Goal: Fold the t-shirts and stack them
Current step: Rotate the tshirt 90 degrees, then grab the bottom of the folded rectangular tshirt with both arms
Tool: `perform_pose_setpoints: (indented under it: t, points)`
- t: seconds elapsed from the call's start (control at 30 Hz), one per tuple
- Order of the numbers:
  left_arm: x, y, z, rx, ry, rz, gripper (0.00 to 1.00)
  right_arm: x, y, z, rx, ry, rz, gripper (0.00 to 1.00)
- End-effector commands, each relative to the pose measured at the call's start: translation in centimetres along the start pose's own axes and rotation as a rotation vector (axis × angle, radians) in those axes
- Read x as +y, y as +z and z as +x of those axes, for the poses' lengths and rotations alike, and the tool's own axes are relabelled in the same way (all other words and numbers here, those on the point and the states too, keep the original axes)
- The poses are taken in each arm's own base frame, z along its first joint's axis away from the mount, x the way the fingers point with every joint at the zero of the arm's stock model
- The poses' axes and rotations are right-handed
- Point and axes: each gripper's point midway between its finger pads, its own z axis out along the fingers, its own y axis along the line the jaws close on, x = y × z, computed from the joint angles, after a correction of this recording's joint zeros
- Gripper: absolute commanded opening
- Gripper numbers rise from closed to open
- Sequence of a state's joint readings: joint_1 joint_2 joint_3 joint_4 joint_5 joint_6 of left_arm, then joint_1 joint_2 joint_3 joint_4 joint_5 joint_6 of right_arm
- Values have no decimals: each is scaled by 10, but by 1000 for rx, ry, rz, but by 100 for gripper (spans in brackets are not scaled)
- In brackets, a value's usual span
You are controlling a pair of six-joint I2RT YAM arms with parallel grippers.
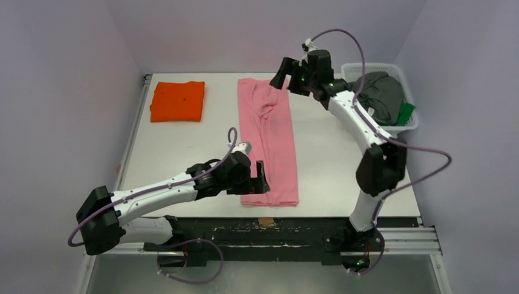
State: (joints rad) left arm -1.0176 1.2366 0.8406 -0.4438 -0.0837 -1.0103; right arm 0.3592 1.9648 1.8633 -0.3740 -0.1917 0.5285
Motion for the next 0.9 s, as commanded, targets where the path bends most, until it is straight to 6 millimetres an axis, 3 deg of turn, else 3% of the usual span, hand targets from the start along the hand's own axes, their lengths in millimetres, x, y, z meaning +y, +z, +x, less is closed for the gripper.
perform_pose_setpoints:
  t: [0.0, 0.17, 0.33, 0.43, 0.6, 0.7, 0.87]
  points:
    - [72, 6, 25, 68, -12, -135, 99, -41, -65, 89, 140, 33, 124, 88]
    - [78, 10, 33, 89, -6, -75, 87, -78, -135, 190, 223, 120, 221, 85]
    - [86, 23, 43, 121, -18, -88, 74, -99, -179, 245, 256, 213, 273, 77]
    - [85, 34, 47, 146, -33, -77, 62, -100, -192, 281, 351, 236, 237, 72]
    - [89, 44, 53, 178, -53, -101, 27, -95, -207, 333, 512, 240, 173, 60]
    - [98, 47, 60, 197, -67, -140, 0, -93, -211, 357, 575, 238, 154, 57]
    - [103, 44, 72, 233, -89, -142, 0, -91, -207, 379, 609, 278, 139, 51]
